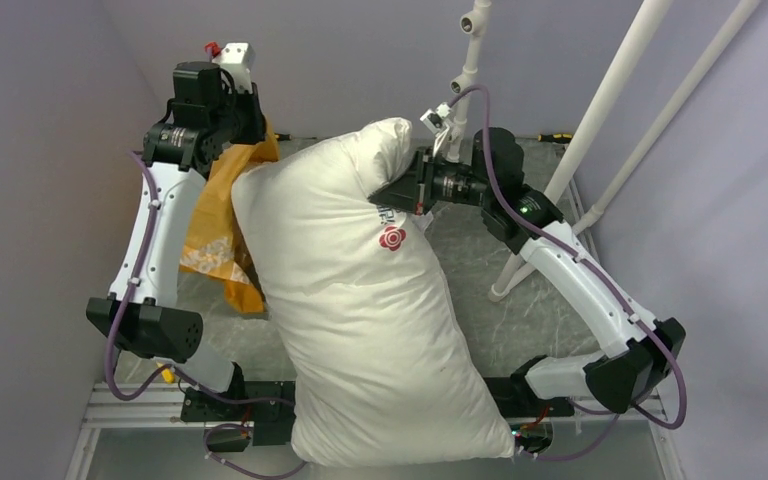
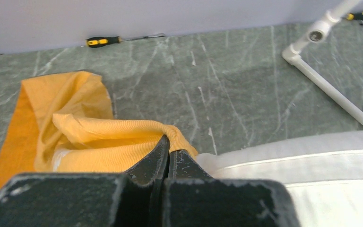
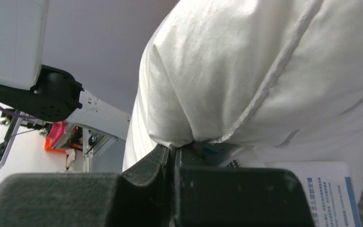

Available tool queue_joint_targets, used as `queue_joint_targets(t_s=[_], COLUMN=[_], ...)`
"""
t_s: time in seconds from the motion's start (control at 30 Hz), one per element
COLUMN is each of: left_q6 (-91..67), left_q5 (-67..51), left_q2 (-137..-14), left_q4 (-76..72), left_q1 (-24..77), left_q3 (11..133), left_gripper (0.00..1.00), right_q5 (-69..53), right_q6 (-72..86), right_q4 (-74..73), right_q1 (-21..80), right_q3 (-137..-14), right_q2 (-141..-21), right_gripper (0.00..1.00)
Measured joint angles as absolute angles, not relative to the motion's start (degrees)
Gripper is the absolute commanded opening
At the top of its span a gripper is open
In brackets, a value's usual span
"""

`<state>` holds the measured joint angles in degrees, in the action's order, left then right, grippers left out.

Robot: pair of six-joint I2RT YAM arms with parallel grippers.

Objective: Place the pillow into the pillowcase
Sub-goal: Stuff the pillow into the pillowcase.

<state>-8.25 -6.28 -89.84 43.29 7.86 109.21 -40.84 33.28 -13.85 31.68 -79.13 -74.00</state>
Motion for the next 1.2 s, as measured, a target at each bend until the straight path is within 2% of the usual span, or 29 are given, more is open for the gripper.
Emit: queue_joint_targets(t_s=[0.27,0.67,1.03,1.2], left_q6=[-9.9,-17.1,-18.3,-19.0], left_q5=[-10.4,-18.6,-20.0,-20.5], left_q2=[-87.6,-75.3,-74.9,-76.5], left_q4=[45.8,47.1,47.7,48.3], left_q1=[9.2,9.7,10.0,10.1], left_q3=[110.3,109.1,106.1,104.9], left_gripper=[0.0,0.0,0.0,0.0], right_q5=[-36.8,-29.1,-30.7,-27.7], right_q6=[33.7,36.1,31.9,29.1], right_q4=[-12.1,-8.3,-7.0,-7.2], right_q1=[35.0,36.9,38.4,39.6], right_q3=[-79.5,-78.0,-78.0,-75.7], right_q2=[-77.0,-81.5,-82.3,-78.0], right_gripper=[0.0,0.0,0.0,0.0])
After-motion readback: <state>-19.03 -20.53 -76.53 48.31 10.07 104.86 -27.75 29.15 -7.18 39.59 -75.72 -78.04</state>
